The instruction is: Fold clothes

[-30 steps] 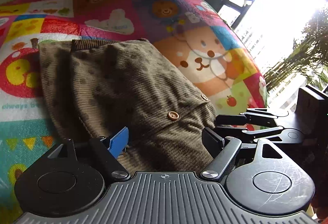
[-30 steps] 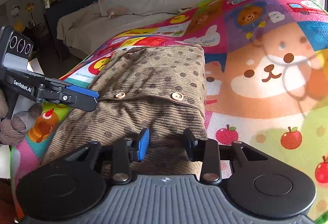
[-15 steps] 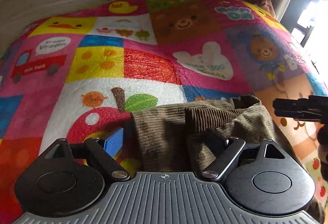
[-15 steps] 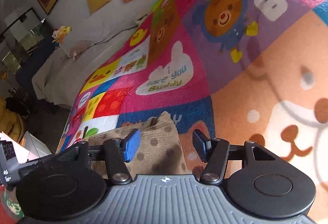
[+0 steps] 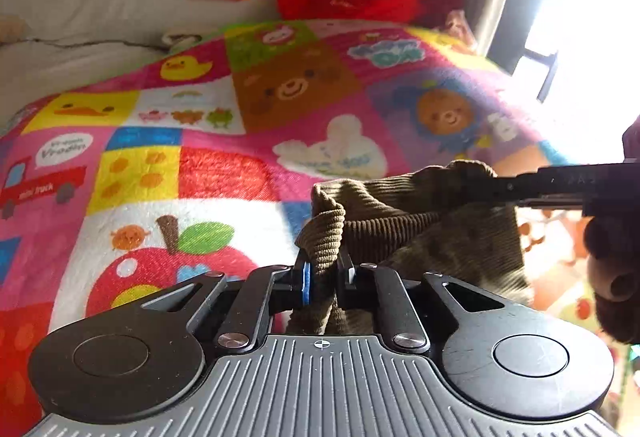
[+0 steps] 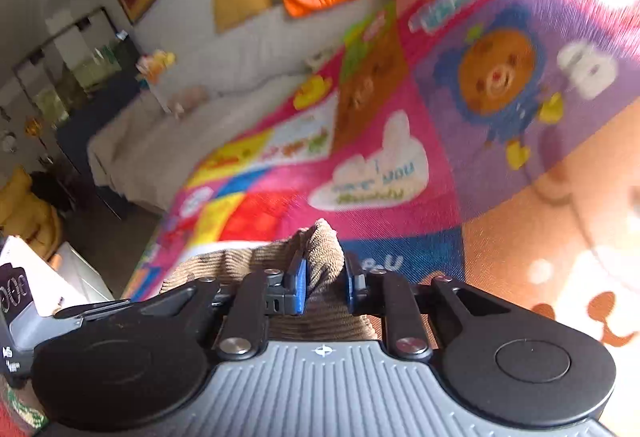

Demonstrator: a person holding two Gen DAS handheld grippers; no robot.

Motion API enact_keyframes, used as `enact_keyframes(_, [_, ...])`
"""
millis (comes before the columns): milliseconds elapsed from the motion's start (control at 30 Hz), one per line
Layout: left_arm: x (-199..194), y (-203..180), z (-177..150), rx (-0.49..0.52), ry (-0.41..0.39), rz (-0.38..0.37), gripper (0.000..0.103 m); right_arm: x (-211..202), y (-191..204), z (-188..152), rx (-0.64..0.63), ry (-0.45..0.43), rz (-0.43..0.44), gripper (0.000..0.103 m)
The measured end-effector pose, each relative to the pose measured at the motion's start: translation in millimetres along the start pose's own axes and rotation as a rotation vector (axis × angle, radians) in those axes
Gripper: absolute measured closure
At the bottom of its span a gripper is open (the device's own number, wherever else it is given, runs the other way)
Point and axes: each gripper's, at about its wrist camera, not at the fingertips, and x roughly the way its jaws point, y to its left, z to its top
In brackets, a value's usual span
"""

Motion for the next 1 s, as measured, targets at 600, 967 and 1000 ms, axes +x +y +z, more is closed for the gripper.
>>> enact_keyframes(600, [-171, -96, -121, 0.332, 0.171, -0.248, 0.050, -204, 31, -191, -0.162, -0.095, -0.087, 0.087])
enact_keyframes(967, [-125, -61, -42, 0.253, 0.035, -0.288, 0.009, -199, 26, -217, -0.201, -0.087, -0.133, 0.087])
enact_keyframes(1000, [-101, -57, -43, 0.225, 0.086, -0.291, 0.009, -200, 26, -217, -0.197, -0.084, -0.136, 0.086])
